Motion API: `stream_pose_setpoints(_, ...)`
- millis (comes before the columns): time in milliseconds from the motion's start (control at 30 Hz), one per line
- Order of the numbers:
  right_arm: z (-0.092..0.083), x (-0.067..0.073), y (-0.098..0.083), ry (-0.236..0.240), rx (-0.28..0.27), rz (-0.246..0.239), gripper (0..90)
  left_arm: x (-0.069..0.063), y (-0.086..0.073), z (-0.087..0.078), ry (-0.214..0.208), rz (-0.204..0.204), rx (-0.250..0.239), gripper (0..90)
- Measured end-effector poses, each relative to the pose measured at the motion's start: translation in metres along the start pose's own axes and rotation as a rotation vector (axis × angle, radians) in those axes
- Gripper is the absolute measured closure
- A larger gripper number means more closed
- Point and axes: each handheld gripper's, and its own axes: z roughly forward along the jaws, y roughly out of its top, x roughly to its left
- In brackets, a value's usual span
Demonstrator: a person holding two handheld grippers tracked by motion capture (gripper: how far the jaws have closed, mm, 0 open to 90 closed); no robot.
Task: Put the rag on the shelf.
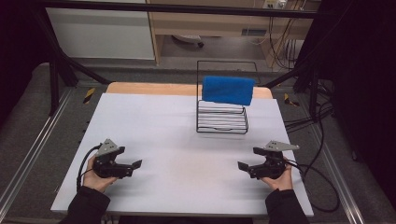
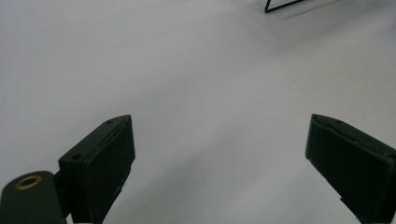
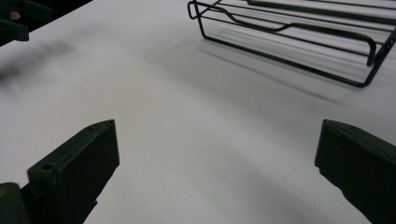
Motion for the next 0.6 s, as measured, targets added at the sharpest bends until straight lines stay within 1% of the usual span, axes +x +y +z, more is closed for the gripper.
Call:
stream_pose_setpoints(67, -0.003, -0.003, -0.007, 0.004, -0.005, 0.011, 0.6, 0.001, -0.005, 0.0, -0.002, -0.001, 0.007, 8.1)
stream_pose_setpoints(100, -0.004, -0.004, -0.011, 0.0, -0.002, 0.01, 0.6, 0.002, -0.007, 0.0, -0.004, -0.003, 0.007, 8.2)
stream_pose_setpoints(233, -0.008, -0.009, -0.022, -0.01, 0.017, 0.036, 0.6, 0.002, -0.011, -0.001, -0.013, 0.003, -0.001, 8.5)
stream_pose_setpoints(267, -0.008, -0.01, -0.023, -0.016, 0.024, 0.032, 0.6, 0.002, -0.012, -0.001, -0.015, -0.001, -0.001, 8.5)
stream_pose_setpoints(433, -0.008, -0.013, -0.026, -0.033, 0.035, 0.021, 0.6, 0.004, -0.014, -0.001, -0.023, -0.008, 0.003, 8.5)
stream_pose_setpoints(533, -0.007, -0.013, -0.026, -0.03, 0.033, 0.015, 0.6, 0.005, -0.015, -0.001, -0.021, -0.009, 0.004, 8.6)
stream_pose_setpoints(600, -0.007, -0.013, -0.026, -0.026, 0.039, 0.02, 0.6, 0.005, -0.015, -0.001, -0.019, -0.007, 0.003, 8.6)
